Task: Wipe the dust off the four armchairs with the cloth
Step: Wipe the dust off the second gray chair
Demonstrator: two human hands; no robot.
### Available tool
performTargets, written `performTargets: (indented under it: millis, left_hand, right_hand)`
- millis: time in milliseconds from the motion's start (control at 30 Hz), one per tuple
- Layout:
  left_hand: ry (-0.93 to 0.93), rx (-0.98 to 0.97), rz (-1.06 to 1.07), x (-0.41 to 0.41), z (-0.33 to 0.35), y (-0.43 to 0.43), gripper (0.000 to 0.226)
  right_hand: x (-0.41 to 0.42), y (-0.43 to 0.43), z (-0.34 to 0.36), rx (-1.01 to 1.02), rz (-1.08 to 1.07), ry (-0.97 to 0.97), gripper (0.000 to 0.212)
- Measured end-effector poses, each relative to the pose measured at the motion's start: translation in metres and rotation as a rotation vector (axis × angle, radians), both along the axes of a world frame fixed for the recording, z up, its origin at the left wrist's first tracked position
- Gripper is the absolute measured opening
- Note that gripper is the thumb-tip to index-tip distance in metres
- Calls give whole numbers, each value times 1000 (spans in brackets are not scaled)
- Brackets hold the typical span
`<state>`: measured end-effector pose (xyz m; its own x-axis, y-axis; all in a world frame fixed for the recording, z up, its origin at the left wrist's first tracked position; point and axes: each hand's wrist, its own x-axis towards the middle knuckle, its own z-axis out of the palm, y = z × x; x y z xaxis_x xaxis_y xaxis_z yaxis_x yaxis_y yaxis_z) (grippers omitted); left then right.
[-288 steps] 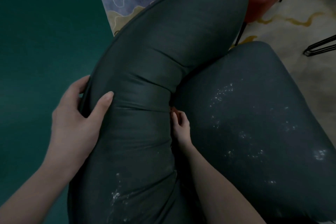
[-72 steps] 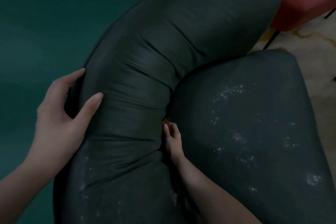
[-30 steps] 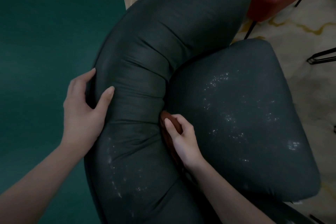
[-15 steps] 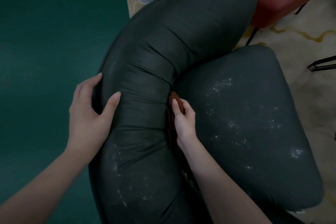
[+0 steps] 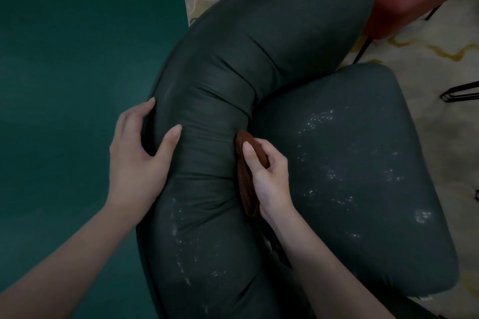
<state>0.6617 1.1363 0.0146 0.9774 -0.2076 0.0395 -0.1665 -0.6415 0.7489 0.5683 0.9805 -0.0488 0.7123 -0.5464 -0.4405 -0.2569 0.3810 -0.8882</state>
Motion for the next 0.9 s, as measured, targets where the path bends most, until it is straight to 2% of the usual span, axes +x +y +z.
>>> performTargets:
  millis: [200, 267, 400, 533, 633, 767, 900]
  left_hand:
    - [-11, 19, -5, 0, -1, 1, 52]
    - [-10, 16, -5, 1, -1, 1, 51]
    - [-2, 6, -9, 1, 0, 1, 52]
    - [17, -22, -10, 0, 1, 1, 53]
    - [15, -35, -16, 0, 0, 0, 54]
    - [12, -43, -23, 2, -1, 2, 54]
    - [2, -41, -30, 3, -2, 3, 55]
  right_hand:
    - [7, 18, 26, -440, 94, -150, 21]
    - [11, 23, 36, -530, 137, -204, 21]
    - [0, 17, 46, -393, 151, -203, 18]
    - [-30, 3, 19, -291, -53, 79, 11]
    - [-43, 9, 2, -208, 45, 226, 9]
    - [-41, 14, 13, -273, 163, 228, 12]
    - [-46, 21, 37, -378, 237, 106, 9]
